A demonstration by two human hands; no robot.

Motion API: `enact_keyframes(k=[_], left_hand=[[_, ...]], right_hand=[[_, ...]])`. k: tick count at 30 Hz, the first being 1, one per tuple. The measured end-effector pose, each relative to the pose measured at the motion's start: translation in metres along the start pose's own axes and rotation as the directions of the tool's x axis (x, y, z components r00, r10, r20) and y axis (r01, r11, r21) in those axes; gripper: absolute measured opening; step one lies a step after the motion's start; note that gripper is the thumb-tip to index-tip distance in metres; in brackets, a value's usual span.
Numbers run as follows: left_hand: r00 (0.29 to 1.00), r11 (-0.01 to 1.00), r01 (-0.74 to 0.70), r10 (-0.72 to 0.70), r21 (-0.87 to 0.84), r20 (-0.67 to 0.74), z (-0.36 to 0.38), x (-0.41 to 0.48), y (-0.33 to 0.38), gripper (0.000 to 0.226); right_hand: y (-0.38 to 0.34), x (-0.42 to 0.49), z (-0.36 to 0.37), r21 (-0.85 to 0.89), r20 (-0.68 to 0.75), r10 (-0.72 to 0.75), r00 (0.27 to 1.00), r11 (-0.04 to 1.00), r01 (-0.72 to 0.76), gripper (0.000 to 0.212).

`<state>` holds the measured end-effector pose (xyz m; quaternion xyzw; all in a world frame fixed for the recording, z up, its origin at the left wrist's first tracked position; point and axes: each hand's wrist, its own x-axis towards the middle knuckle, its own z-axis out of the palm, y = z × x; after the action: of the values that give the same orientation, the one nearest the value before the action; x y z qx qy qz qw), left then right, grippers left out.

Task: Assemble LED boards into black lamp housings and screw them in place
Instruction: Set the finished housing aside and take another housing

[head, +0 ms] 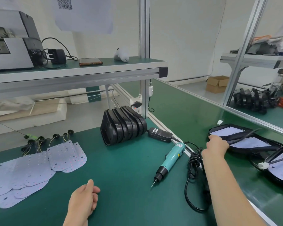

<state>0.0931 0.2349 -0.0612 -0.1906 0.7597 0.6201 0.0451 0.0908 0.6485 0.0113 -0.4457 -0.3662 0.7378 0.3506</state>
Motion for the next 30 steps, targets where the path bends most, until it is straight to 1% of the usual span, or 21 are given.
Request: enact_keyframes(k=[2, 4, 6, 8, 11, 15, 19, 24, 26, 28, 30], left_hand=[[1.0, 1.0, 0.005, -0.005, -0.009, -0.002, 0.0, 0.0, 0.0, 0.042], [1.0, 1.0, 0.013, -0.013, -0.022, -0.003, 0.0, 0.0, -0.001, 0.042], [1.0, 0.999, 0.019, -0.019, -0.03, -0.004, -0.001, 0.0, -0.001, 0.042], [1.0, 0.999, 0.025, -0.025, -0.036, -0.004, -0.001, 0.001, -0.001, 0.041], [0.999, 0.998, 0.037, -0.037, -0.046, -0.001, 0.0, 0.0, -0.001, 0.04], [0.999, 0.998, 0.046, -0.046, -0.043, -0.004, 0.0, -0.003, 0.0, 0.038], [0.997, 0.993, 0.08, -0.079, -0.081, 0.015, -0.002, -0.01, 0.004, 0.036], [0.989, 0.983, 0.14, -0.133, -0.117, 0.066, -0.01, -0.019, 0.013, 0.027], [0.986, 0.977, 0.15, -0.135, -0.153, 0.1, -0.018, -0.022, 0.015, 0.024], [0.987, 0.977, 0.132, -0.113, -0.17, 0.118, -0.031, -0.025, 0.016, 0.028], [0.992, 0.978, 0.1, -0.084, -0.185, 0.089, -0.051, -0.026, 0.017, 0.031]], right_hand=[[0.007, -0.015, 0.012, 0.065, 0.076, -0.022, 0.997, 0.998, 0.017, 0.044], [0.016, -0.032, 0.024, 0.041, 0.122, -0.089, 0.989, 0.996, 0.085, 0.066], [0.023, -0.055, 0.031, -0.003, 0.179, -0.118, 0.977, 0.993, 0.121, 0.076], [0.032, -0.077, 0.04, -0.011, 0.242, -0.143, 0.96, 0.989, 0.15, 0.076], [0.049, -0.114, 0.053, -0.007, 0.36, -0.162, 0.919, 0.984, 0.176, 0.071], [0.083, -0.159, 0.065, -0.026, 0.493, -0.205, 0.846, 0.968, 0.25, 0.061], [0.128, -0.195, 0.069, -0.1, 0.622, -0.204, 0.756, 0.937, 0.335, 0.059], [0.182, -0.226, 0.062, -0.245, 0.777, -0.155, 0.611, 0.818, 0.519, 0.057], [0.199, -0.231, 0.057, -0.308, 0.818, -0.105, 0.565, 0.75, 0.585, 0.058], [0.21, -0.231, 0.053, -0.361, 0.849, -0.047, 0.526, 0.675, 0.643, 0.058], [0.215, -0.228, 0.054, -0.386, 0.866, -0.002, 0.5, 0.633, 0.671, 0.056]])
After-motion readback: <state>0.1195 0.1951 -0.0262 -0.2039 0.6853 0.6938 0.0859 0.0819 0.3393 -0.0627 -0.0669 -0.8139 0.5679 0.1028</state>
